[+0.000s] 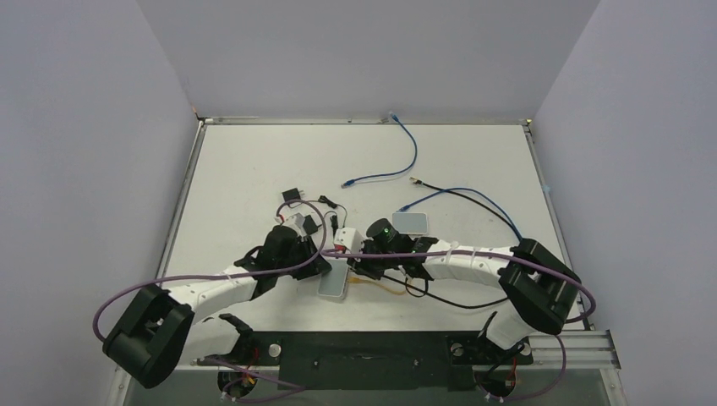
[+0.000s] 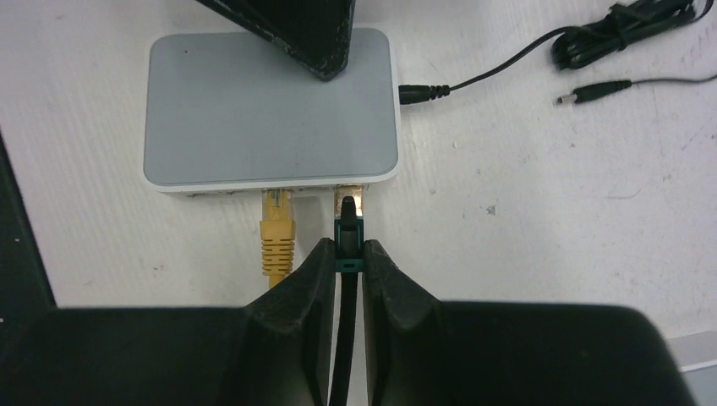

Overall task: Insert the plug into the switch port
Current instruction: Pick up the switch port at the center of the board, then place the switch port at the center of the board, then move the switch port to the center of the board.

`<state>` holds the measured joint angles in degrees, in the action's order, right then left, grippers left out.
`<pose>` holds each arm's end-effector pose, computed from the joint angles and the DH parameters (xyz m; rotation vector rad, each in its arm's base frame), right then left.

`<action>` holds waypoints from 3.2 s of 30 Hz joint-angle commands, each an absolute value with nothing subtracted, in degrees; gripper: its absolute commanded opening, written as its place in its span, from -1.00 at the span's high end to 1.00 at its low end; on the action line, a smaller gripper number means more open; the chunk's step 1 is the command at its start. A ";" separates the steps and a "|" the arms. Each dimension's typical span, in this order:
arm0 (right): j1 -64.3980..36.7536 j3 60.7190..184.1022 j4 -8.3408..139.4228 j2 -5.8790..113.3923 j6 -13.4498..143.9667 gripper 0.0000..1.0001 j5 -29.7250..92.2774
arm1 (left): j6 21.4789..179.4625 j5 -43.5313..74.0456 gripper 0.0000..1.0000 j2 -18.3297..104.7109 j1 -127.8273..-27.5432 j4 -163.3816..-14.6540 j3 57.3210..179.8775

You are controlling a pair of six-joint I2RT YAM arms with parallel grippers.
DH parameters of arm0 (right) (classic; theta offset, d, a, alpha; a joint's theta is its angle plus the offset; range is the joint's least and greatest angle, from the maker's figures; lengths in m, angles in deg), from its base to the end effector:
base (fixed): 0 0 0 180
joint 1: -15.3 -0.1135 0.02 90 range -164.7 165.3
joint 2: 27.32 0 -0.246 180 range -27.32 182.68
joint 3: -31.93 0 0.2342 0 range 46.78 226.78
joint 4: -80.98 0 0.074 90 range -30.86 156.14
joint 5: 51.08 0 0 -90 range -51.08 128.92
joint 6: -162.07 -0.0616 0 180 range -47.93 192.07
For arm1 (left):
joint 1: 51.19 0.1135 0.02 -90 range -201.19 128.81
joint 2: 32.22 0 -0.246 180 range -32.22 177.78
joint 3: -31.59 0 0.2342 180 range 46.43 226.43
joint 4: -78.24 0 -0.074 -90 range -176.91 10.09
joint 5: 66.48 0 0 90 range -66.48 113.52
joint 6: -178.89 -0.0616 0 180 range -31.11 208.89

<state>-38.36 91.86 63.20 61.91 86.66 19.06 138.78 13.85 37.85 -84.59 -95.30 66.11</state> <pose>0.1673 0.2627 0.1482 -1.5144 1.9340 0.7265 0.1836 -0.1335 0.1184 -0.2629 2.4642 -0.8890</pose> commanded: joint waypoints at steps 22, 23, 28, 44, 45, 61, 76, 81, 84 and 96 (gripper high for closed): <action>-46.47 89.15 87.51 56.20 85.42 1.00 13.84 | 130.99 22.21 -0.07 10.71 -79.04 -44.62 90.13; -46.52 89.93 87.96 57.89 85.43 1.00 13.90 | 131.08 22.82 -0.07 10.56 -79.00 -44.28 90.43; -46.84 97.68 89.63 66.02 84.34 1.00 15.00 | 132.23 26.39 -0.08 8.06 -78.63 -43.43 91.68; -48.92 127.97 90.45 92.58 77.91 1.00 18.16 | 131.41 29.73 -0.08 3.00 -78.08 -41.25 93.19; -49.00 129.79 90.11 94.23 77.58 1.00 19.01 | 131.36 29.75 -0.08 2.80 -78.06 -41.09 93.17; -48.35 121.09 95.54 89.51 75.19 0.19 21.80 | 131.41 37.60 -0.09 -0.71 -77.55 -37.49 94.04; -44.19 101.82 92.49 64.52 77.40 -0.10 35.84 | 131.21 45.30 -0.12 -3.85 -77.55 -38.14 95.25; -43.16 98.05 86.58 55.03 77.39 -0.12 50.73 | 130.15 45.15 -0.20 -3.16 -77.55 -40.07 95.01; -41.94 98.38 79.97 49.72 73.14 -0.22 60.82 | 129.69 44.71 -0.21 -2.25 -77.51 -41.24 94.55; -27.77 105.57 46.12 48.02 49.19 -0.71 74.17 | 127.60 39.16 -0.44 2.59 -77.55 -48.09 92.75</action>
